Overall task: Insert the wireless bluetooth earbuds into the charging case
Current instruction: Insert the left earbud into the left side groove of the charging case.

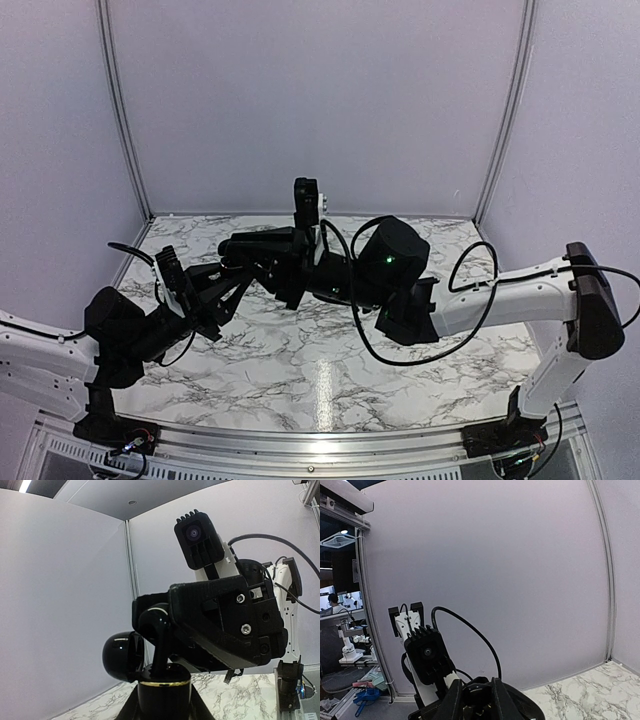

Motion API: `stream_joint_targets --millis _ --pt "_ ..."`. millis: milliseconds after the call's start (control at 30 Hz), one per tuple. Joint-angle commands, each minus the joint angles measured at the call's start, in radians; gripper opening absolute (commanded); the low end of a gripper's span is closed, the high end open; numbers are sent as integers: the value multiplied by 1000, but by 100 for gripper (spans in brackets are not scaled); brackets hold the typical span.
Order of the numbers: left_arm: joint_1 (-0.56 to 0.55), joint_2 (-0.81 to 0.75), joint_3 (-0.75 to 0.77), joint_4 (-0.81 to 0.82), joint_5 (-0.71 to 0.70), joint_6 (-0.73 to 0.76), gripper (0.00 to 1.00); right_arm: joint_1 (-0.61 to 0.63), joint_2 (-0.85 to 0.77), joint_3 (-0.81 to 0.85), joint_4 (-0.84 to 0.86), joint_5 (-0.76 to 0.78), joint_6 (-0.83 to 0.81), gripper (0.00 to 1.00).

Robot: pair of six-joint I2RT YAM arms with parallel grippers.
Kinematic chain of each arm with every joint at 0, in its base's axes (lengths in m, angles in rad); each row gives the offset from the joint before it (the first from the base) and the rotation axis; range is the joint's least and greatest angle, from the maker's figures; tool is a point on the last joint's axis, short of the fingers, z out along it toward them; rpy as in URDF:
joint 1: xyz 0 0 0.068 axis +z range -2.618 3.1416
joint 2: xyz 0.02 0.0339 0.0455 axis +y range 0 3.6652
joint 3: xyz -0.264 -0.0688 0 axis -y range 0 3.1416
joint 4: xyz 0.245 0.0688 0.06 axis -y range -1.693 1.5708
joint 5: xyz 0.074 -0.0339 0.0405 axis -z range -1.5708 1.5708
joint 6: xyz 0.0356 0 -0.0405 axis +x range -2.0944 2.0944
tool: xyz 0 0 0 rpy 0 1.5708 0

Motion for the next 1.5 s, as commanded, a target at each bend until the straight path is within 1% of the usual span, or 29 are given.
stream_joint_targets --millis 0,367,567,1267,1467 --pt "0 -17 4 59 3 14 0 4 24 24 -34 47 29 0" --pt "0 -26 4 62 -22 23 0 10 49 30 -53 89 124 0" --pt "0 -27 4 64 -20 23 0 14 49 34 -90 136 134 3" --pt "0 -36 0 80 -20 15 0 14 41 38 -137 185 127 17" --pt "0 -40 -2 84 -15 13 0 14 32 36 -150 221 130 23"
